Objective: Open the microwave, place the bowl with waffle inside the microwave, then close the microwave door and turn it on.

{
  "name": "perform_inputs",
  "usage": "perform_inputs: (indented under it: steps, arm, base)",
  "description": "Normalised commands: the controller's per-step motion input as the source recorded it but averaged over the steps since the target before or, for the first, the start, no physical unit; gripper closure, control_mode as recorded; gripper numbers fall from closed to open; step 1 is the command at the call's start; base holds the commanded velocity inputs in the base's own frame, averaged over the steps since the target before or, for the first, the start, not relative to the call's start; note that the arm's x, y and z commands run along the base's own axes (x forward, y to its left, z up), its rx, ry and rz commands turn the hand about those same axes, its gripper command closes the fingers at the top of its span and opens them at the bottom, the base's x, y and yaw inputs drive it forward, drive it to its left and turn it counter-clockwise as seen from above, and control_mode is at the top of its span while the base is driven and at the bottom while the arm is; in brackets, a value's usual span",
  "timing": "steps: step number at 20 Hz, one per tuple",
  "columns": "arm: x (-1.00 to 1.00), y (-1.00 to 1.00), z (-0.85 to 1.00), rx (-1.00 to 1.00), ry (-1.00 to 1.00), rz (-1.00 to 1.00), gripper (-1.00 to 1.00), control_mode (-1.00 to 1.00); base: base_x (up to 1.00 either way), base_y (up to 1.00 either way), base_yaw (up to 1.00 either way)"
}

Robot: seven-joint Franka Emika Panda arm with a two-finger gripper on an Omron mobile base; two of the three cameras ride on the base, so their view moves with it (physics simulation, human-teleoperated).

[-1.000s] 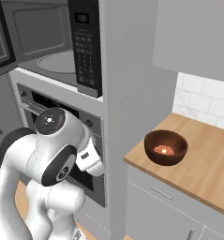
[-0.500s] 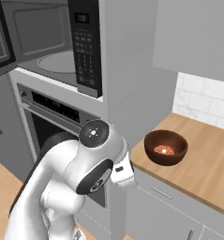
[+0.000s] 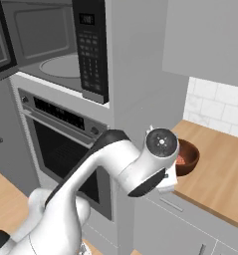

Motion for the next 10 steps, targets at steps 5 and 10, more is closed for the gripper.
perform_inputs:
  steps: [5,10]
  arm:
    - [0.73,-0.07,-0.30,0.01,0.08,0.00,-1.00,-1.00]
    - [0.54,-0.20,-0.48,0.00,0.05,0.00,-1.00,-1.00]
  base:
    - [0.00,0.00,0.00]
    - [0.00,0.00,0.00]
